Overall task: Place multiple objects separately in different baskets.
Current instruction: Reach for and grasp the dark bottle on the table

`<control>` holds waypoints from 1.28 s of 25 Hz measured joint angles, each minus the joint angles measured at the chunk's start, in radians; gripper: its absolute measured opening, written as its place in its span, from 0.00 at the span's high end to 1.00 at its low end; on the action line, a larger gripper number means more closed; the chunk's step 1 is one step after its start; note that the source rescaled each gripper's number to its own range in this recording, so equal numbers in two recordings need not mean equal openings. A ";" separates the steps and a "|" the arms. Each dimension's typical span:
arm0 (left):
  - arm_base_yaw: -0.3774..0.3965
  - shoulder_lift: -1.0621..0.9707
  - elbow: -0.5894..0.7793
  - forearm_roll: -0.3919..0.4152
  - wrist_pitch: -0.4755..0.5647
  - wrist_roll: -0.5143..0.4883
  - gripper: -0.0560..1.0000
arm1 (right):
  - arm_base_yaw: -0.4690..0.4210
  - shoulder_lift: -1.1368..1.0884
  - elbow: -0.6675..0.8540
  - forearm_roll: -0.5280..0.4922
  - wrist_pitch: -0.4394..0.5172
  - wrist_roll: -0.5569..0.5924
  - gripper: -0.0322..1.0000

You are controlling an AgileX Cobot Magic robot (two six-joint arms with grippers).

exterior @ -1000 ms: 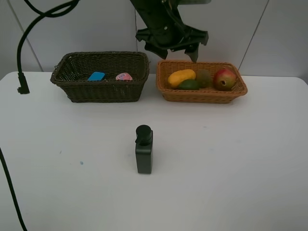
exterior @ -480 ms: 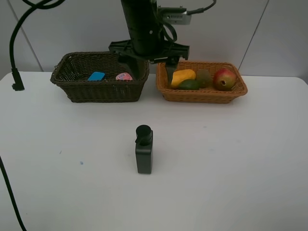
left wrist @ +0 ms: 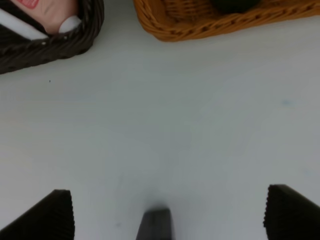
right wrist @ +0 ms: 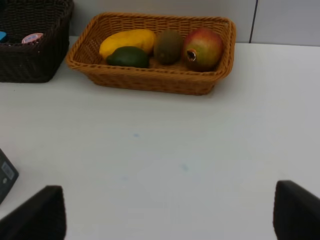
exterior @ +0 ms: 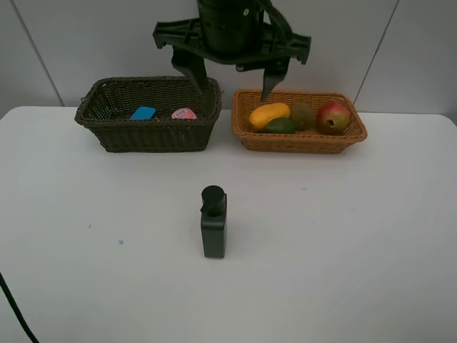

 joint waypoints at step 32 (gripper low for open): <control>-0.025 -0.069 0.511 -0.133 -0.324 -0.161 0.00 | 0.000 0.000 0.000 -0.006 0.000 0.000 0.00</control>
